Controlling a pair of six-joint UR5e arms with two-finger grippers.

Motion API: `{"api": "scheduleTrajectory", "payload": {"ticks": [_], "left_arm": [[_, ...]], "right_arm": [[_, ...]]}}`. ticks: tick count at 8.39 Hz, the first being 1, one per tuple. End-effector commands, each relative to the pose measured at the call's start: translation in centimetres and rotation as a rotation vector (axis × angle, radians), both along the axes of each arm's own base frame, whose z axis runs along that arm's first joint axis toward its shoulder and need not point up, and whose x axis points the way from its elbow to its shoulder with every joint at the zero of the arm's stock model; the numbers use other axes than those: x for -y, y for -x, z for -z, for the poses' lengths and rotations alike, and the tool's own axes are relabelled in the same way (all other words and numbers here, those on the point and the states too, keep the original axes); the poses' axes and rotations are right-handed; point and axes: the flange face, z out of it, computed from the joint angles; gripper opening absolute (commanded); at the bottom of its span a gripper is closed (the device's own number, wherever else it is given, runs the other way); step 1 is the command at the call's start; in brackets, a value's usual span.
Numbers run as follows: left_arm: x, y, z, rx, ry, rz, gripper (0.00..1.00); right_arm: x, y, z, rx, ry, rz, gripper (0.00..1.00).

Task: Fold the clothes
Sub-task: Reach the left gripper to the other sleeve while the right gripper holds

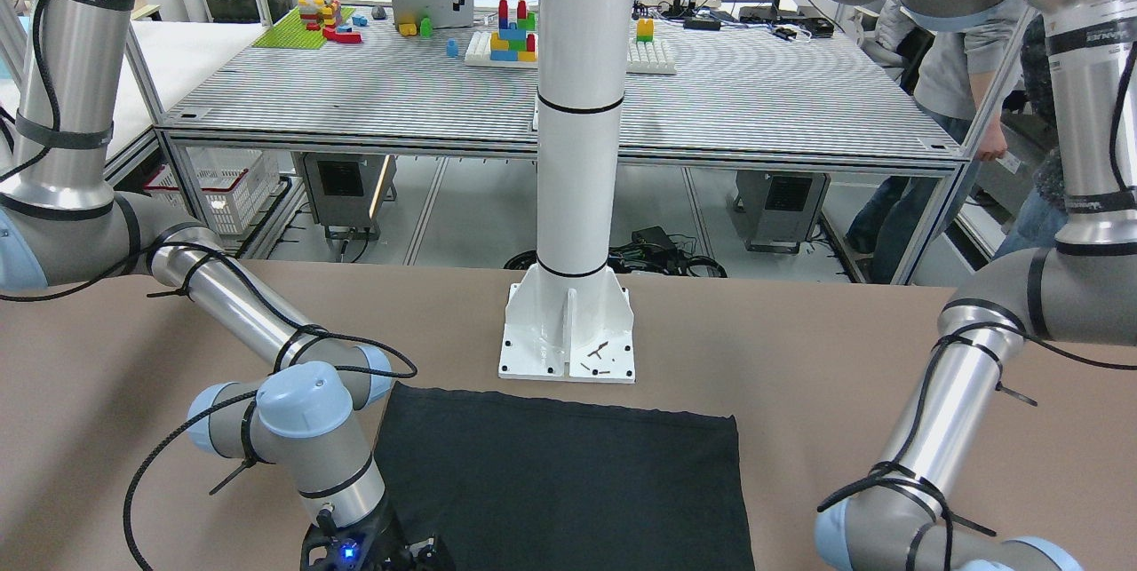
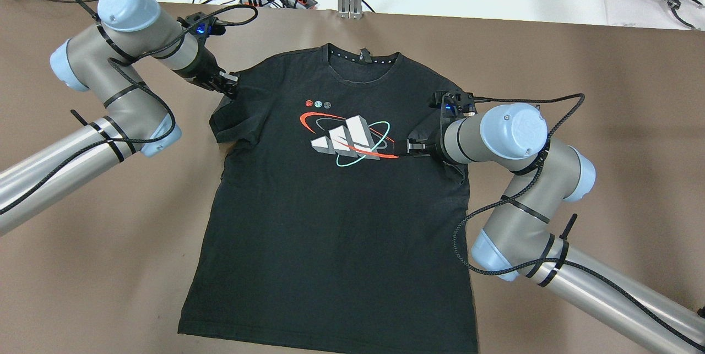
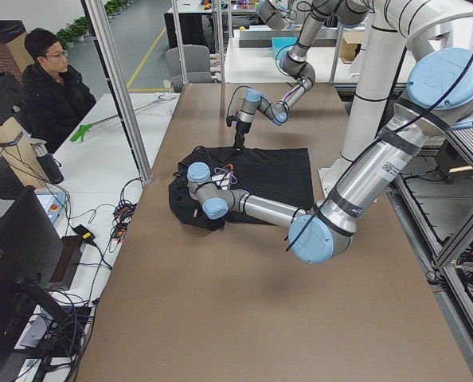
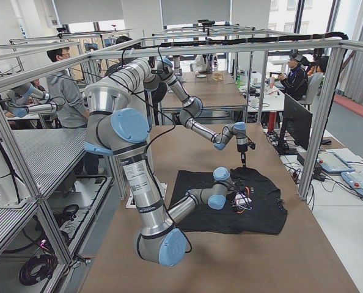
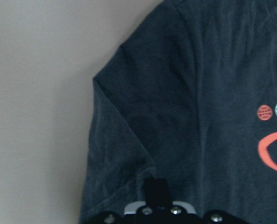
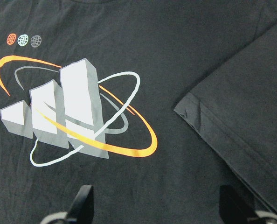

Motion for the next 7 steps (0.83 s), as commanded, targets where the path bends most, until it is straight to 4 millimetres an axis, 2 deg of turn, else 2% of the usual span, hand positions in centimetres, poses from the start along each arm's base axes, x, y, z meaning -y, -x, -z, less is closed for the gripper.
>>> {"api": "scheduleTrajectory", "payload": {"ticks": [1, 2, 3, 4, 6, 7], "left_arm": [[-2.5, -4.2, 7.2, -0.078, 0.051, 0.064, 0.00], [-3.5, -6.6, 9.4, -0.089, 0.055, 0.080, 0.00], [-4.7, -9.3, 9.8, -0.073, 0.061, 0.105, 0.00], [-4.7, -10.0, 9.5, -0.054, 0.051, 0.129, 0.00], [-3.8, -10.8, 5.9, -0.002, 0.070, 0.127, 0.00], [-3.6, -10.6, 5.7, 0.000, 0.072, 0.131, 0.00]], "right_arm": [[-0.8, -0.9, 0.0, 0.008, -0.005, 0.003, 0.95], [-0.7, -1.0, -0.6, 0.001, 0.001, 0.001, 0.95], [-1.0, -1.1, -1.4, -0.007, 0.007, 0.005, 0.95], [-1.0, -1.1, -1.4, -0.007, 0.008, 0.004, 0.95], [-1.0, -1.1, -1.6, -0.010, 0.011, 0.004, 0.95], [-0.9, -0.9, -1.8, -0.013, 0.013, 0.004, 0.95]]}}
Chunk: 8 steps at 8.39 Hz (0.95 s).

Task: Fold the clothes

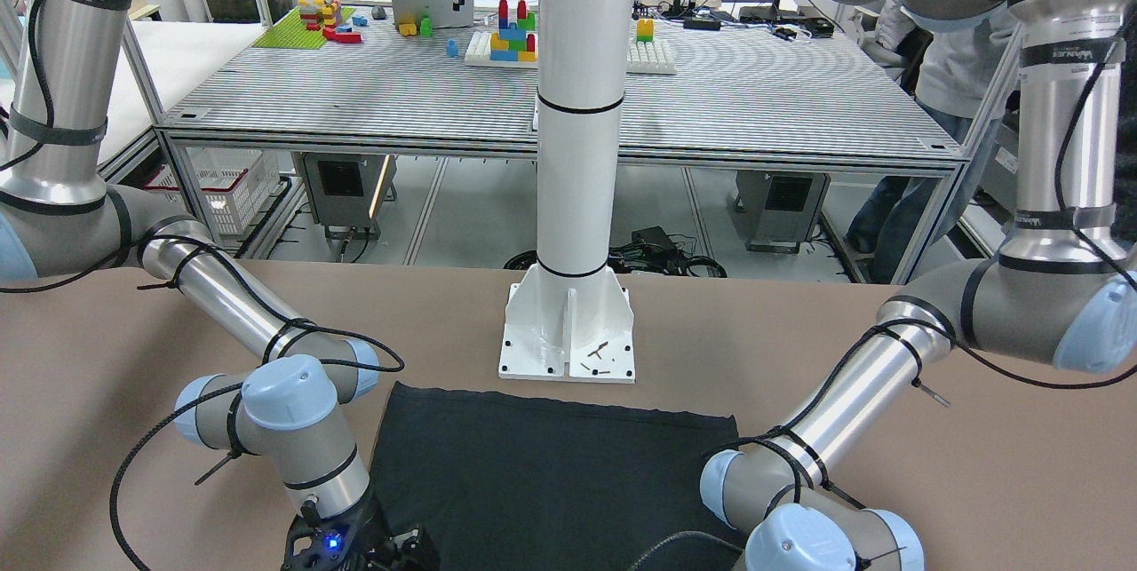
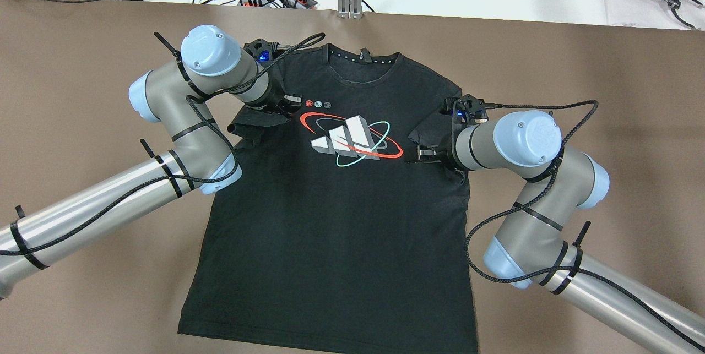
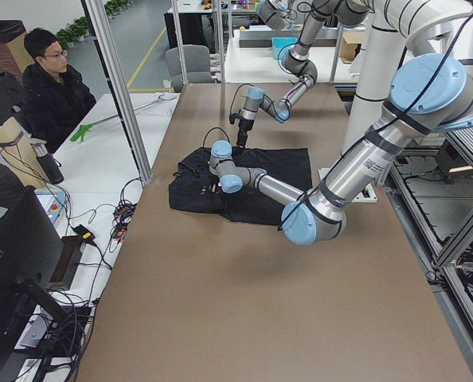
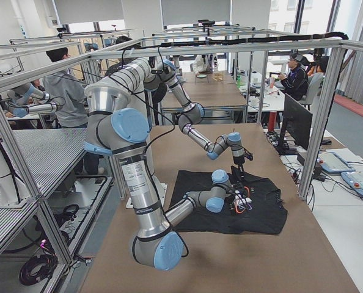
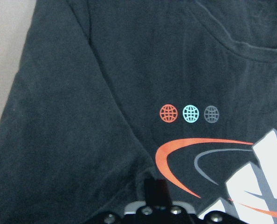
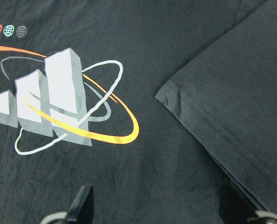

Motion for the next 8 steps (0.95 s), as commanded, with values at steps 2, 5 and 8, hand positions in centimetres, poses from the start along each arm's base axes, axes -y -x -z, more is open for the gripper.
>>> {"api": "scheduleTrajectory", "payload": {"ticks": [2, 5, 8], "left_arm": [[1.3, 1.1, -3.3, 0.052, -0.009, 0.016, 0.00], [1.0, 0.6, -2.3, 0.029, 0.025, 0.036, 0.00], [1.1, 0.4, -1.5, 0.028, 0.030, 0.108, 0.94]], "right_arm": [[0.1, 0.2, -0.5, -0.013, -0.007, 0.004, 0.95], [0.1, 0.2, -0.8, -0.018, -0.006, 0.005, 0.95], [-0.1, 0.0, -1.0, -0.018, 0.000, 0.008, 0.95]]}}
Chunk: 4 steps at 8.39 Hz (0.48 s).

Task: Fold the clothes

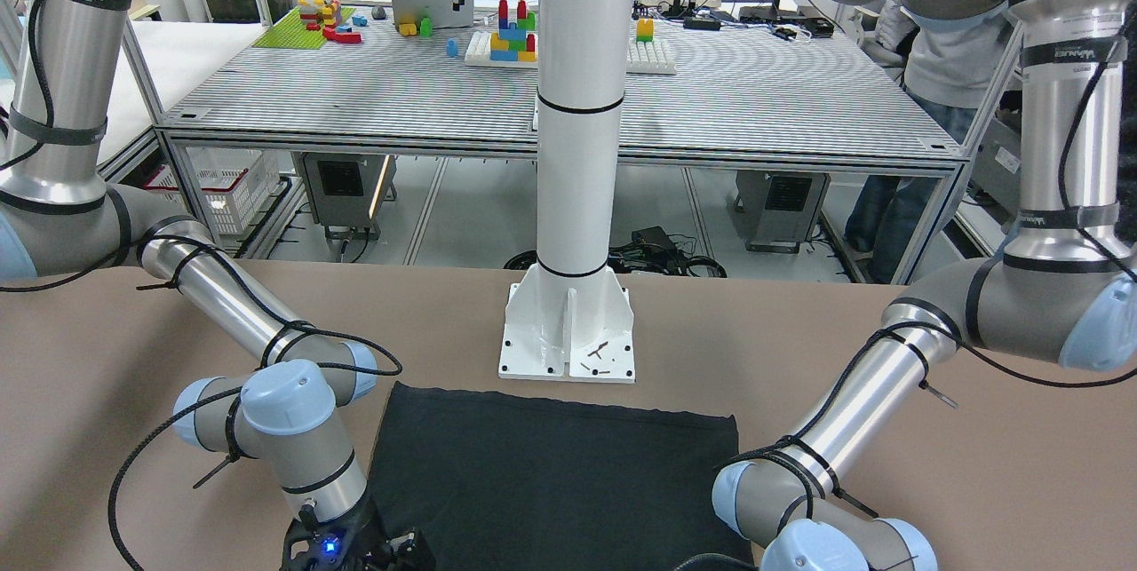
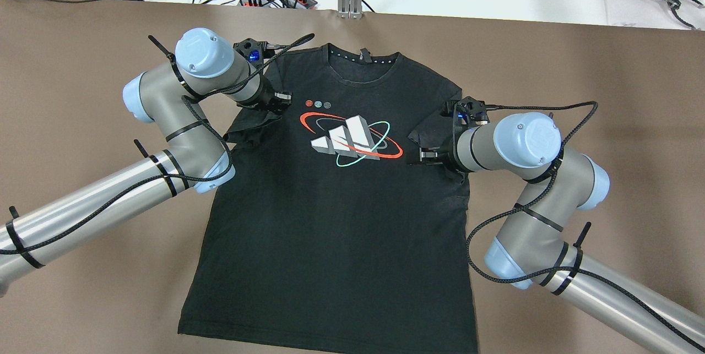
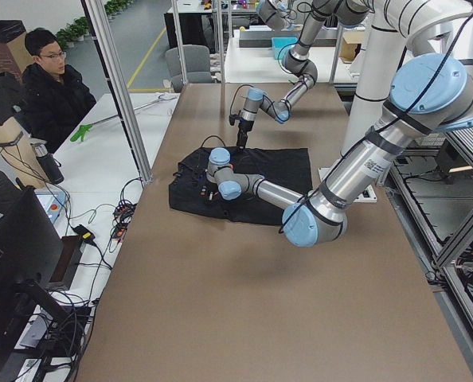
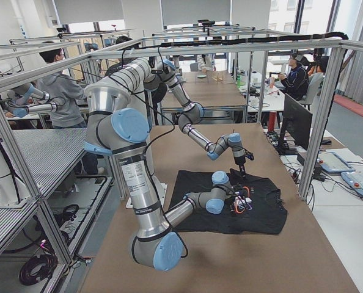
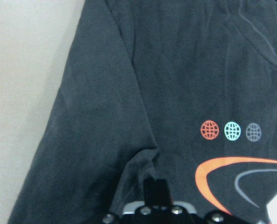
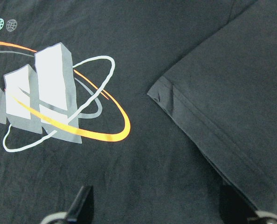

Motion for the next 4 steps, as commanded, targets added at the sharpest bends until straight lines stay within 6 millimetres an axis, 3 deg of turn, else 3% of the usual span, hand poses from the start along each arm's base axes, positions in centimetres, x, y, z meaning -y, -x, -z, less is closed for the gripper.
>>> {"api": "scheduleTrajectory", "payload": {"ticks": [1, 4], "left_arm": [[-0.2, 0.0, 2.5, -0.047, 0.052, 0.082, 0.94], [-1.5, 1.3, 5.3, -0.126, 0.085, 0.122, 0.94]], "right_arm": [[-0.2, -0.2, -0.2, 0.000, 0.005, 0.003, 0.95], [-0.3, -0.2, -0.6, -0.003, 0.014, 0.000, 0.95]]}}
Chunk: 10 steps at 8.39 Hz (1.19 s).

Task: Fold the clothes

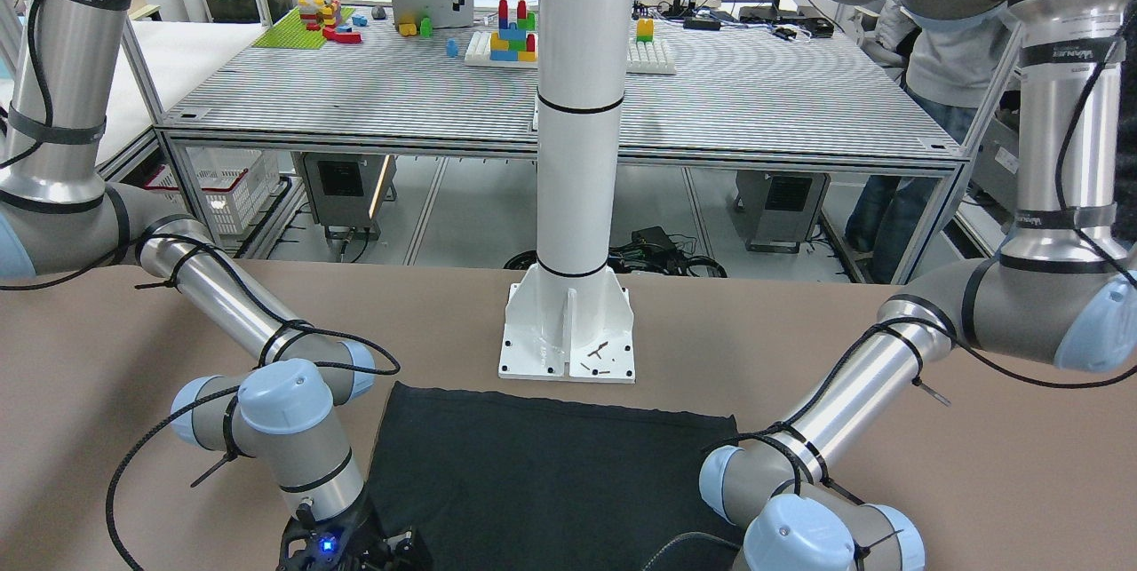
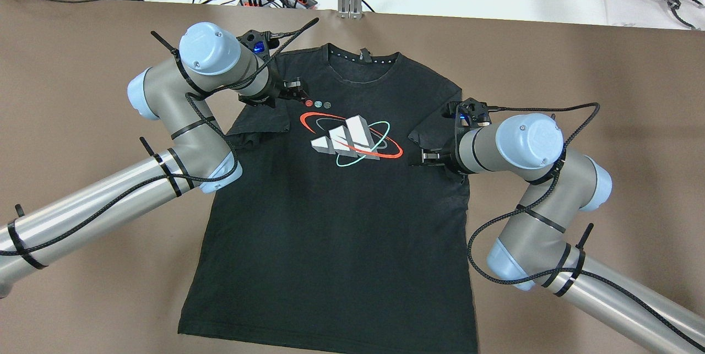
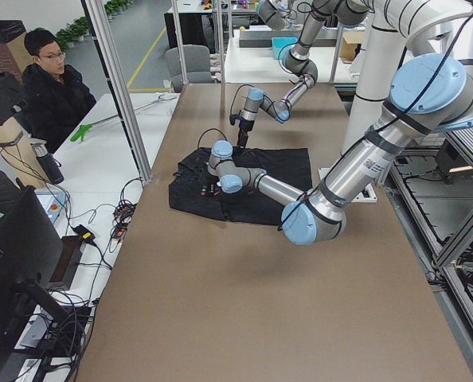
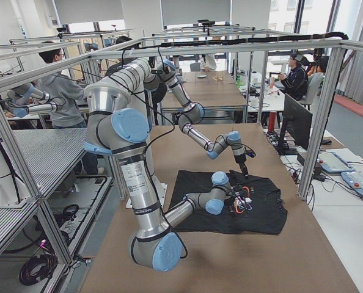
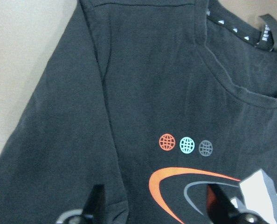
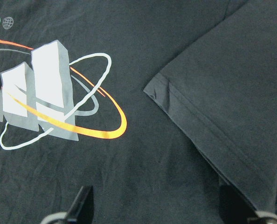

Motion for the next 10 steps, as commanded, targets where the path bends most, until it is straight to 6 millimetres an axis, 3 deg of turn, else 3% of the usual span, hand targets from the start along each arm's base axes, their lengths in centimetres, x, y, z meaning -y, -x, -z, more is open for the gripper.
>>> {"api": "scheduleTrajectory", "payload": {"ticks": [1, 2, 3, 4, 5, 6, 7, 9, 10], "left_arm": [[-3.3, 1.7, 1.5, -0.081, 0.049, 0.044, 0.94], [-8.3, 1.6, 0.3, -0.089, 0.056, 0.075, 0.94], [-13.6, 2.2, -0.1, -0.083, 0.051, 0.074, 0.94], [-16.3, 4.6, 0.1, -0.064, 0.061, 0.073, 0.94], [-18.7, 6.3, -0.2, -0.060, 0.062, 0.064, 0.94], [-20.1, 6.7, -1.1, -0.051, 0.057, 0.070, 0.94], [-20.6, 6.0, -1.5, -0.038, 0.052, 0.075, 0.94], [-20.9, 5.4, -1.7, -0.029, 0.046, 0.081, 0.94], [-22.1, 4.0, -1.8, -0.018, 0.030, 0.082, 0.94]], "right_arm": [[-0.8, 0.6, -0.1, 0.001, 0.015, 0.005, 0.95], [-1.4, 1.6, -0.4, -0.008, 0.085, -0.040, 0.95], [-3.6, 3.1, 0.9, 0.010, 0.168, -0.117, 0.95], [-6.6, 3.5, 2.1, -0.005, 0.280, -0.205, 0.94], [-10.5, 2.6, 4.2, -0.024, 0.367, -0.227, 0.92], [-15.1, 1.1, 4.8, -0.039, 0.437, -0.264, 0.84], [-20.8, 1.4, 3.3, -0.057, 0.483, -0.289, 0.75], [-28.8, 3.4, 0.6, -0.074, 0.565, -0.328, 0.66], [-31.6, 3.6, -1.1, -0.105, 0.578, -0.321, 0.62]]}}
